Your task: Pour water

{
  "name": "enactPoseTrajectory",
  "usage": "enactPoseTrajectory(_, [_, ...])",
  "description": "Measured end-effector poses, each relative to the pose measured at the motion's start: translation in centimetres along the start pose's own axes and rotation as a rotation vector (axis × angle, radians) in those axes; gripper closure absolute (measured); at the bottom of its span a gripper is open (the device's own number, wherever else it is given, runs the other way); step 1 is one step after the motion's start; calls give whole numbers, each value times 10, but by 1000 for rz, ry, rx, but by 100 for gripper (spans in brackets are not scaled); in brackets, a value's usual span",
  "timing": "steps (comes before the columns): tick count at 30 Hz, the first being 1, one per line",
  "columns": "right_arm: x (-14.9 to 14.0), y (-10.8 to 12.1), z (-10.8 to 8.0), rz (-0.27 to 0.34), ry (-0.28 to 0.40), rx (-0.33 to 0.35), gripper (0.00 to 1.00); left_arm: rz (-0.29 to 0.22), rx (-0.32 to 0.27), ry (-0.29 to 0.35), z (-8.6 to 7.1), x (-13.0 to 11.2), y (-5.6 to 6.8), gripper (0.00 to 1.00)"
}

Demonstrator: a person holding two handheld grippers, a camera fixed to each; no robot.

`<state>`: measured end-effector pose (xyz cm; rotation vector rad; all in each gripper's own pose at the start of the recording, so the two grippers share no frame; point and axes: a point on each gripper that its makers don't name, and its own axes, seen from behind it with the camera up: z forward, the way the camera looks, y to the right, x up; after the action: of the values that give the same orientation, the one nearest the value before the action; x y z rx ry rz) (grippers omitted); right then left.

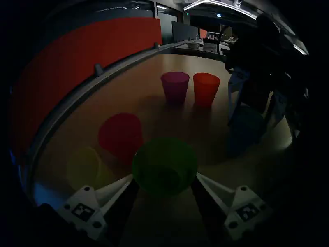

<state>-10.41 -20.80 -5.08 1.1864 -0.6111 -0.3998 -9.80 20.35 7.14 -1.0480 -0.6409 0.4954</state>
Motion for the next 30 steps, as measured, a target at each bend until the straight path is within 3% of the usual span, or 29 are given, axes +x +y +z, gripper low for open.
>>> enactPoseTrajectory(17, [3, -2, -3, 7, 17, -4, 1, -15, -11, 17, -5, 4, 2, 19])
enactPoseTrajectory(30, [23, 1, -16, 30, 68, -26, 1, -17, 11, 48, -20, 14, 2, 19])
